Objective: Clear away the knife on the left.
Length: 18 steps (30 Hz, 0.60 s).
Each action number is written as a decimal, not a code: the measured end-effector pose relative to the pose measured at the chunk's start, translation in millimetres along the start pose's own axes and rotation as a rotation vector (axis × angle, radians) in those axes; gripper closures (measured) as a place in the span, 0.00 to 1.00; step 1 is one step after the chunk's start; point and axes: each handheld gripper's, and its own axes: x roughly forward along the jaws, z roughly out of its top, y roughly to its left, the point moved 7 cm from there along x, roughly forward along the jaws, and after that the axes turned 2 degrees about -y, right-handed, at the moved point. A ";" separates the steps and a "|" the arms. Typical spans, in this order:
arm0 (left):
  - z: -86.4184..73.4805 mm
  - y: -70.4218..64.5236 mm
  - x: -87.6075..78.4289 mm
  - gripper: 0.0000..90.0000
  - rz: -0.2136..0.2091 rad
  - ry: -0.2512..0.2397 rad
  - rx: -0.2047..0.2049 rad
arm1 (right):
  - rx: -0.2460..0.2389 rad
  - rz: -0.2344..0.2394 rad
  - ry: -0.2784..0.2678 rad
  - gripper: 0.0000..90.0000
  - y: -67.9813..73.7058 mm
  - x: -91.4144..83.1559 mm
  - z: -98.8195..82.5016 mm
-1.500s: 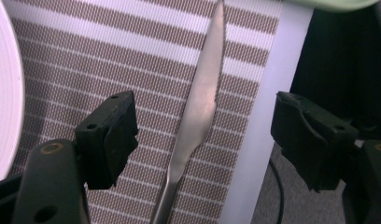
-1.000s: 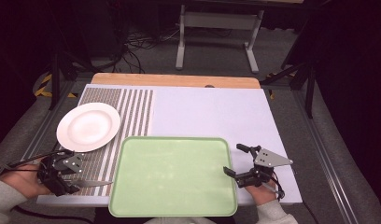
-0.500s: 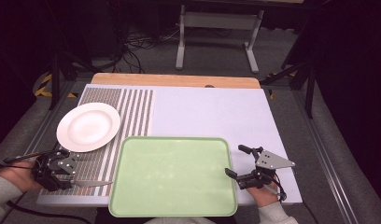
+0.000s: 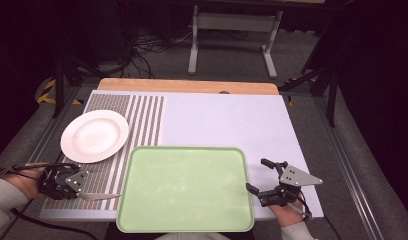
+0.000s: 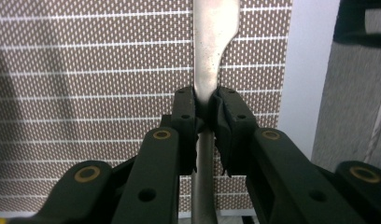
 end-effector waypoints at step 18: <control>2.1 -0.4 -0.2 0.89 -0.001 0.027 -0.029 | 0.007 -0.018 -0.002 0.04 -0.1 -7.4 -0.9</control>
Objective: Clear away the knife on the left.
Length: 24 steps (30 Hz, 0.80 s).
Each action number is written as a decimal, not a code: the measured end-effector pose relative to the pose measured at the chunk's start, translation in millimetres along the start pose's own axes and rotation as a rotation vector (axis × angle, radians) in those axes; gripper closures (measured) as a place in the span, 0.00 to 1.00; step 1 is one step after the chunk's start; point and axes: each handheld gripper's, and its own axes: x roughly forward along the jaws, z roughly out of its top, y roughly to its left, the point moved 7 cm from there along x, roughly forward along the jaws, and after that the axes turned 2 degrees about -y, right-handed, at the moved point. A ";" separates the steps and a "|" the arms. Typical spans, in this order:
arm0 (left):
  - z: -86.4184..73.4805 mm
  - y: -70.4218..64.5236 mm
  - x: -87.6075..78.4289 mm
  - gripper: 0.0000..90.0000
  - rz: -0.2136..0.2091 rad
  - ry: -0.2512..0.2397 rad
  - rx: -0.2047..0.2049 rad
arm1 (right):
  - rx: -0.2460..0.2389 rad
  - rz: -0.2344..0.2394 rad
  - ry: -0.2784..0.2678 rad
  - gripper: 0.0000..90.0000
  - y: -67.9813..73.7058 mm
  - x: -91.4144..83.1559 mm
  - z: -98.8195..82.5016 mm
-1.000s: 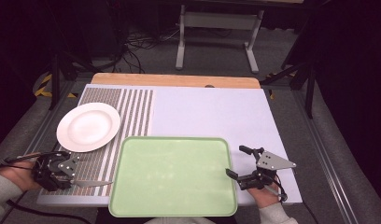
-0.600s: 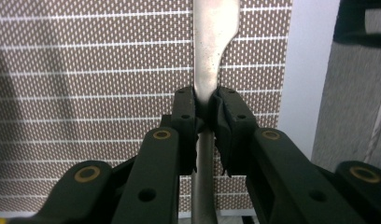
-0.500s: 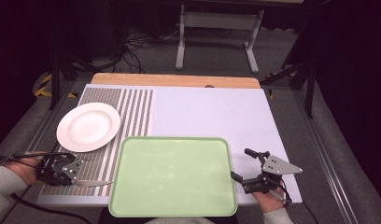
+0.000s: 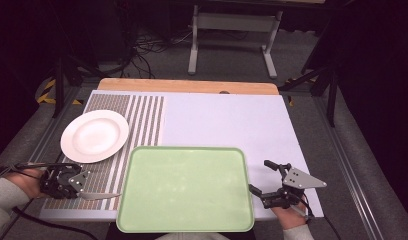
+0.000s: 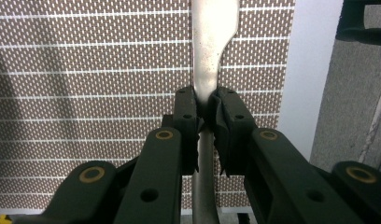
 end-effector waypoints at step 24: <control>5.2 -6.8 -48.1 0.89 0.026 -0.076 -0.162 | -0.002 0.000 -0.003 0.04 -1.0 1.1 1.4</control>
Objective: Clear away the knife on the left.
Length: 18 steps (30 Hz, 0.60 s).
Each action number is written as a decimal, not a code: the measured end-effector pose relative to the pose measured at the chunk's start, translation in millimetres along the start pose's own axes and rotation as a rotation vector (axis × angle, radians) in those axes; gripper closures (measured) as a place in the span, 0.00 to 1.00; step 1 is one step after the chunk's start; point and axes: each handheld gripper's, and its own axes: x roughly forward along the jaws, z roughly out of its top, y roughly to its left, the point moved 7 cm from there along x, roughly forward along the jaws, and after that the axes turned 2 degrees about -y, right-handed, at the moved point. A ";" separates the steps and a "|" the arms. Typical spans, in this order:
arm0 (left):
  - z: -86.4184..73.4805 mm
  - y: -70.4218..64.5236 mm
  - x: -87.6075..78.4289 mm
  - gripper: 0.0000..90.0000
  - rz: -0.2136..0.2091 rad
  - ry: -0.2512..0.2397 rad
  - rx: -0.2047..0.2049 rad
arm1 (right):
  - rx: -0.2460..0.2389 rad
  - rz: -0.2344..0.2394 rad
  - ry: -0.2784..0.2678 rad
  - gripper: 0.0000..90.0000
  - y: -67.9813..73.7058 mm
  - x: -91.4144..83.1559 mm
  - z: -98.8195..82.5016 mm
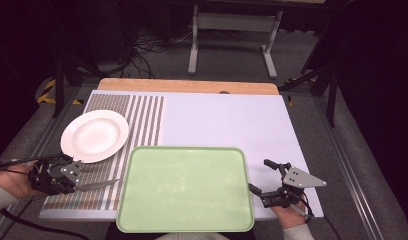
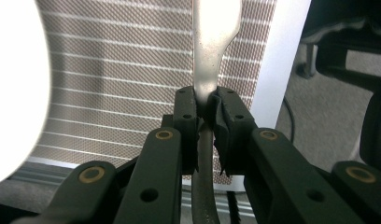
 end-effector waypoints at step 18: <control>32.1 -4.2 -25.5 0.89 -0.057 -0.130 -0.186 | 0.002 -0.002 0.001 0.04 -0.8 -0.6 0.0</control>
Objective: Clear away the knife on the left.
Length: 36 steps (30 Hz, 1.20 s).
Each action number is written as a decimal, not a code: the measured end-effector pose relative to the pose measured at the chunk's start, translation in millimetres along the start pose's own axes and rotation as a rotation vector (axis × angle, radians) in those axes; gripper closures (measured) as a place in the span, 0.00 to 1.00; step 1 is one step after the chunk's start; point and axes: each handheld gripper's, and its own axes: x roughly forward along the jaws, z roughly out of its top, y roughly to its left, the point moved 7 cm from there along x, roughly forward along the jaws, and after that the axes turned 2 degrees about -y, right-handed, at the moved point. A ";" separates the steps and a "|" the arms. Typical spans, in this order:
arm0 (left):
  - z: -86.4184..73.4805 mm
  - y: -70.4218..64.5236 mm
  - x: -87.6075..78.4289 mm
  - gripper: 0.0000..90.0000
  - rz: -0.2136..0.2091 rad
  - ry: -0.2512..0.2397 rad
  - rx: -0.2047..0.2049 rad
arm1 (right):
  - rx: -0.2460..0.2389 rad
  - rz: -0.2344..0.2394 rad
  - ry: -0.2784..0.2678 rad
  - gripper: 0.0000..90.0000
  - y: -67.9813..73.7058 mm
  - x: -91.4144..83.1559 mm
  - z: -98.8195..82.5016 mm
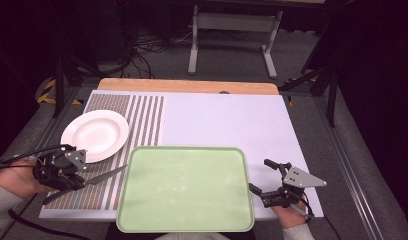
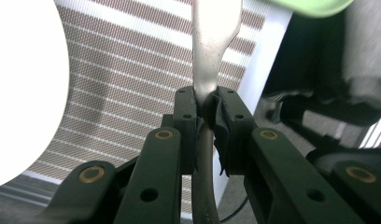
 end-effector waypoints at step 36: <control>77.3 -24.5 13.2 0.89 -0.136 -0.323 -0.113 | 0.012 -0.002 -0.016 0.04 0.4 0.0 3.0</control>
